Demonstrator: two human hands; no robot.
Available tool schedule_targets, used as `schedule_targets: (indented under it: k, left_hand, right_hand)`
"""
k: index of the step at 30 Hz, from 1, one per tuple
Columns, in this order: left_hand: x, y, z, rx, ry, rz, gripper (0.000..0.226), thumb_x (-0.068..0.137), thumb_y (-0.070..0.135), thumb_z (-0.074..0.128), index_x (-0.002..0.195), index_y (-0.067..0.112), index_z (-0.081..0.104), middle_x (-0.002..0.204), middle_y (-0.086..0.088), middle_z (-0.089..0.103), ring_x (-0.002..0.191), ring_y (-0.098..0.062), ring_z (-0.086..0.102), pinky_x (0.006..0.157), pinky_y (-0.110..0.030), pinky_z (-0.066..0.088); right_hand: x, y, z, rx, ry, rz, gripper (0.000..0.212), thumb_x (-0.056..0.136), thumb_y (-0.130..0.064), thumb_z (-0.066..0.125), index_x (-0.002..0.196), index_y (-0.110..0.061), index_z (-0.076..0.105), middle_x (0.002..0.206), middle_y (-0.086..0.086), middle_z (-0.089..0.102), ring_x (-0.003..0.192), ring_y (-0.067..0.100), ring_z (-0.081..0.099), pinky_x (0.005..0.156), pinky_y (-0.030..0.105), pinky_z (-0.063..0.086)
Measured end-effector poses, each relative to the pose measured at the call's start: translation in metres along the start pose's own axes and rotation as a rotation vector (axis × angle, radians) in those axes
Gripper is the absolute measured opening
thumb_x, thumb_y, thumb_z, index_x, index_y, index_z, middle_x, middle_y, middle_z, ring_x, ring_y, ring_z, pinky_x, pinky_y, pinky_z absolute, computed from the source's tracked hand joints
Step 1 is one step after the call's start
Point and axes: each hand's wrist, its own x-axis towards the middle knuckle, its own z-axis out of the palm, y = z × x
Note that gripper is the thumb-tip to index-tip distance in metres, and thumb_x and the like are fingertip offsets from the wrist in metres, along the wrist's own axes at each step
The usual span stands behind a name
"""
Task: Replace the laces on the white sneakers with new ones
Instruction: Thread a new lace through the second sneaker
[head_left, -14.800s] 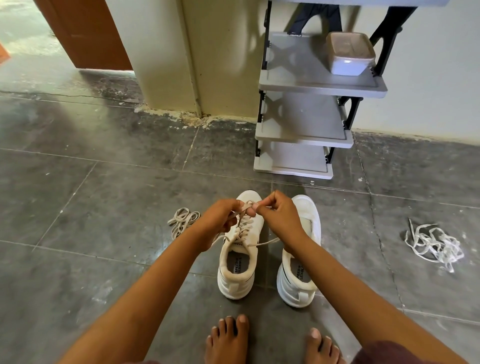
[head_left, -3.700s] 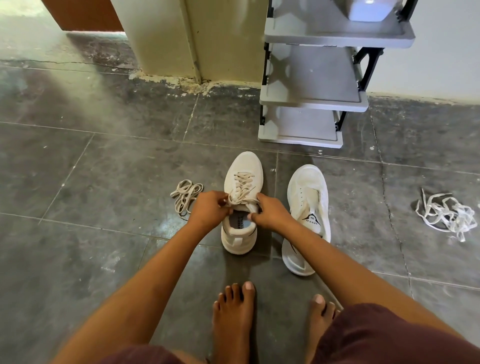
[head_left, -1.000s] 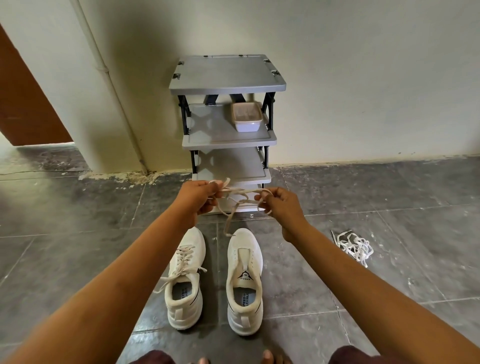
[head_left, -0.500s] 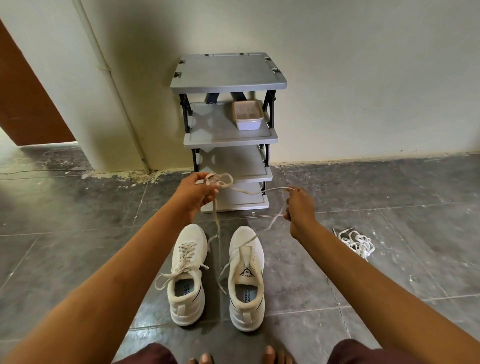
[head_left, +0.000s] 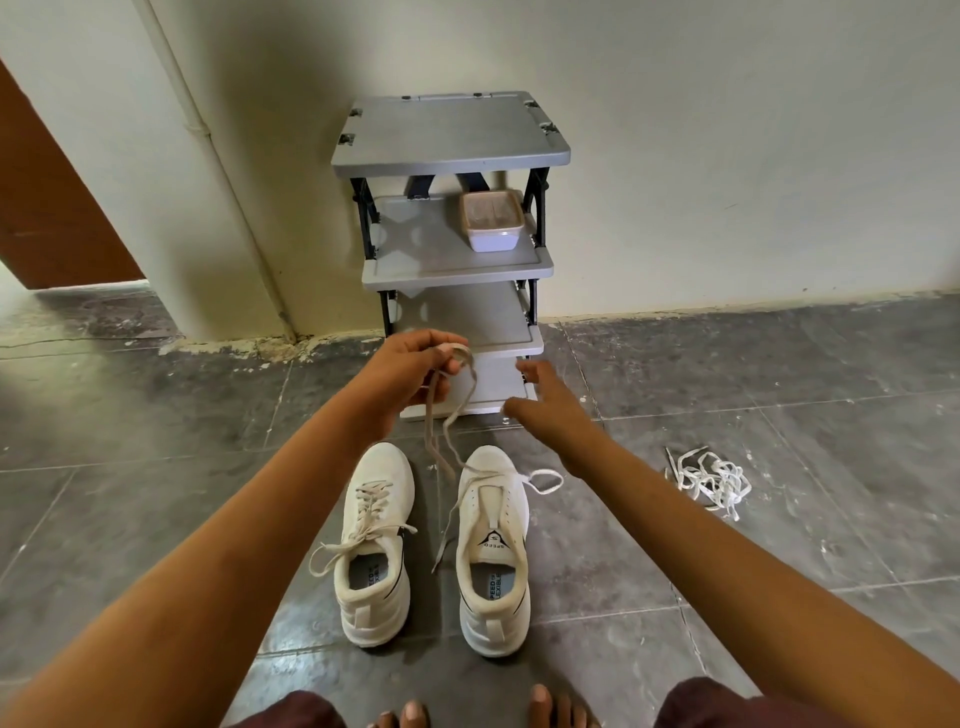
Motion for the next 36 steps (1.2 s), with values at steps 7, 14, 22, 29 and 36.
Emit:
schedule_targets:
  k: [7,14,22,29,36]
  left_hand:
    - [0.001,0.000,0.001,0.079,-0.014,0.026,0.022,0.097,0.010,0.046,0.105,0.013,0.066,0.067,0.003,0.061,0.048,-0.004,0.045,0.049,-0.015,0.040]
    - [0.014,-0.031,-0.025,0.297,0.298,-0.035,0.013,0.093,0.004,0.053,0.102,0.002,0.062,0.077,-0.004,0.067,0.071,-0.015,0.058,0.065,-0.022,0.050]
    - [0.006,-0.021,-0.003,0.535,-0.005,0.072,0.049,0.083,0.007,0.067,0.128,0.021,0.053,0.118,0.003,0.054,0.101,-0.017,0.055,0.081,-0.025,0.046]
    - [0.002,-0.012,0.011,0.380,-0.180,0.111,0.026,0.086,0.005,0.064,0.111,0.012,0.060,0.088,0.003,0.066,0.061,0.009,0.062,0.051,-0.005,0.043]
    - [0.008,-0.045,0.002,0.645,-0.115,0.001,0.024,0.085,0.003,0.064,0.109,0.005,0.065,0.095,-0.005,0.066,0.067,-0.005,0.057,0.053,-0.007,0.044]
  right_hand:
    - [-0.004,-0.009,0.002,0.127,-0.219,0.007,0.010,0.093,-0.013,0.053,0.091,-0.007,0.061,0.091,0.014,0.067,0.083,0.019,0.062,0.070,0.018,0.050]
    - [0.007,-0.005,-0.030,0.278,0.155,0.136,0.018,0.089,-0.014,0.054,0.072,-0.013,0.052,0.066,-0.001,0.043,0.056,0.010,0.035,0.053,0.023,0.030]
    - [0.006,-0.028,-0.018,-0.194,-0.076,-0.164,0.037,0.093,-0.014,0.040,0.072,-0.013,0.070,0.089,0.015,0.068,0.084,0.029,0.058,0.081,0.042,0.047]
    - [0.006,-0.020,-0.017,-0.062,-0.030,-0.193,0.006,0.091,-0.014,0.052,0.092,-0.016,0.058,0.089,0.013,0.061,0.079,0.018,0.054,0.072,0.029,0.046]
    - [0.007,0.009,-0.025,-0.277,-0.128,-0.100,0.019,0.091,-0.013,0.054,0.093,0.004,0.063,0.082,0.006,0.060,0.081,0.019,0.055,0.081,0.036,0.046]
